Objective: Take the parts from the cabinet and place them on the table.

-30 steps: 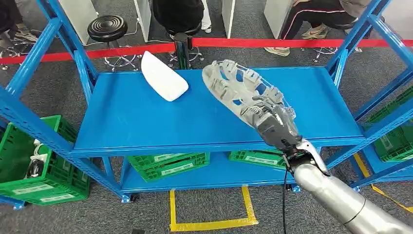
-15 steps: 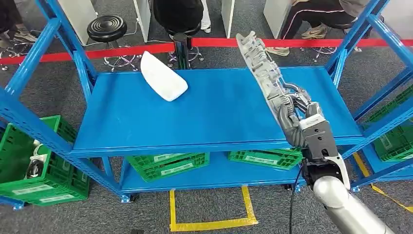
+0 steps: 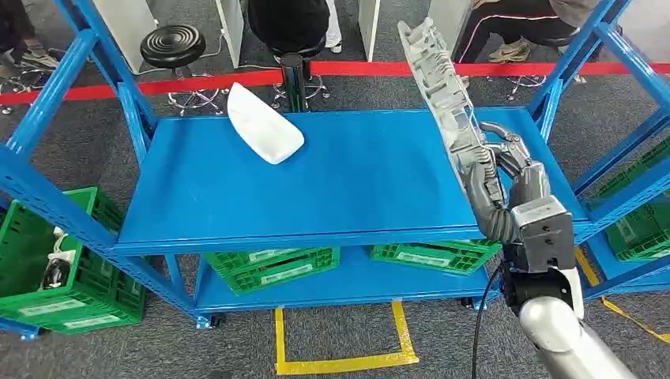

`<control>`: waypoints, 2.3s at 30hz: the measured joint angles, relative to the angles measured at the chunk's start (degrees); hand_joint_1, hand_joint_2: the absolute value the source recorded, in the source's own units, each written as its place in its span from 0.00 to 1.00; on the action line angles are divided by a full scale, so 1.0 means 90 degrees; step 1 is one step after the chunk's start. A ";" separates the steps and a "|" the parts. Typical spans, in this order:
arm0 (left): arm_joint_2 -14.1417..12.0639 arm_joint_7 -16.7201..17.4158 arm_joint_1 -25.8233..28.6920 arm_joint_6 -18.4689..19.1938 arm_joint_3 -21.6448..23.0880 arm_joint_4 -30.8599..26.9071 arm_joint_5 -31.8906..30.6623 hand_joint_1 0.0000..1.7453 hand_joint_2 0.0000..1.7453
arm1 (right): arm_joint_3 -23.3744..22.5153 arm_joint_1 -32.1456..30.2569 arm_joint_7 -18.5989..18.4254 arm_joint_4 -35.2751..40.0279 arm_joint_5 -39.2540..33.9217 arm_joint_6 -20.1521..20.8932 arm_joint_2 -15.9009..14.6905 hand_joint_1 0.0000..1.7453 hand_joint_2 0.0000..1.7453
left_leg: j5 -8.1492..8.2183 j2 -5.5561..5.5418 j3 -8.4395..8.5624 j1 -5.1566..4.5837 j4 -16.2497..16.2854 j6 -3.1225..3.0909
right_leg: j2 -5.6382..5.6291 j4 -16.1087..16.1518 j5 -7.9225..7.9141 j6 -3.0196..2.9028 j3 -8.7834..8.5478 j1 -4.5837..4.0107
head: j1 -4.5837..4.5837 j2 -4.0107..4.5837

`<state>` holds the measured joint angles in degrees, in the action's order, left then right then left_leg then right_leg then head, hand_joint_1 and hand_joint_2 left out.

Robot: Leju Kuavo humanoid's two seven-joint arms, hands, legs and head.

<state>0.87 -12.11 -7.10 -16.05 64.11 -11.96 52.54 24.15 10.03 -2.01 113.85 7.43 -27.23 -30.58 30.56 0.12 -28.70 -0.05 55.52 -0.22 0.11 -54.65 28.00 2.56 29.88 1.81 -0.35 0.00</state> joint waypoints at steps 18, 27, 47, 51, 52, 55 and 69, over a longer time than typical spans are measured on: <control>-0.0080 0.0753 -0.0002 0.0093 0.0070 0.0002 -0.0726 0.00 1.00 | 0.0376 -0.0995 0.1521 0.1761 0.0148 0.0036 0.0644 1.00 1.00 | 0.0004 -0.0012 0.0000 0.0001 -0.0003 -0.0001 | 0.0001 0.0000 0.0009 -0.0003 0.0000 0.0000 | -0.0002 0.0000; -0.0398 0.0396 -0.0011 0.0387 0.0068 0.0000 -0.0417 0.00 1.00 | 0.0614 -0.1242 0.2086 0.1793 -0.0024 0.0049 0.1008 1.00 1.00 | 0.0004 -0.0006 0.0002 0.0002 -0.0003 -0.0001 | -0.0001 -0.0002 0.0010 -0.0004 0.0000 -0.0001 | -0.0005 0.0000; -0.0680 0.0235 -0.0014 0.0183 0.0044 -0.0002 -0.0087 0.00 1.00 | 0.0891 -0.1362 0.2521 0.1487 -0.0473 -0.0005 0.1462 1.00 1.00 | 0.0008 0.0004 0.0003 0.0003 -0.0003 0.0004 | -0.0009 -0.0003 0.0012 -0.0005 0.0001 -0.0001 | -0.0007 0.0000; -0.0687 0.0308 -0.0016 0.0183 0.0017 -0.0007 -0.0043 0.00 1.00 | 0.0969 -0.1335 0.2521 0.1373 -0.0476 -0.0056 0.1537 1.00 1.00 | -0.0013 0.0009 0.0009 -0.0013 -0.0034 -0.0104 | -0.0003 0.0048 -0.0024 0.0082 -0.0013 0.0016 | 0.0056 0.0000; -0.0670 0.0296 -0.0015 0.0181 0.0005 -0.0020 -0.0041 0.00 1.00 | 0.0979 -0.1338 0.2512 0.1348 -0.0478 -0.0070 0.1540 1.00 1.00 | -0.0059 0.0022 0.0067 0.0035 -0.0097 -0.0122 | -0.0005 -0.0048 0.0087 0.0084 0.0027 0.0012 | 0.0034 0.0000; -0.0648 0.0250 -0.0014 0.0183 0.0002 -0.0024 -0.0041 0.00 1.00 | 0.1008 -0.1317 0.2436 0.1317 -0.0478 -0.0085 0.1550 1.00 1.00 | -0.0048 0.0040 0.0096 0.0037 -0.0112 -0.0140 | -0.0008 -0.1415 0.0724 0.0092 0.0676 0.0006 | -0.0056 0.0000; -0.0517 0.0114 -0.0024 0.0180 0.0005 -0.0058 -0.0167 0.00 1.00 | 0.1064 -0.1280 0.2375 0.1246 -0.0452 -0.0185 0.1545 1.00 1.00 | 0.0700 -0.0014 -0.0266 0.0062 0.0858 0.0241 | -0.0008 -0.0264 -0.0039 -0.0258 0.0356 -0.0038 | 0.0024 0.0000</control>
<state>-3.78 -11.08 -7.31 -14.43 64.15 -12.48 51.04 33.73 -1.49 19.37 125.07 3.37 -28.89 -16.68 36.85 -0.01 -31.10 0.51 63.24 1.95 0.04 -57.02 27.64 0.23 33.09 1.46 -0.13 0.00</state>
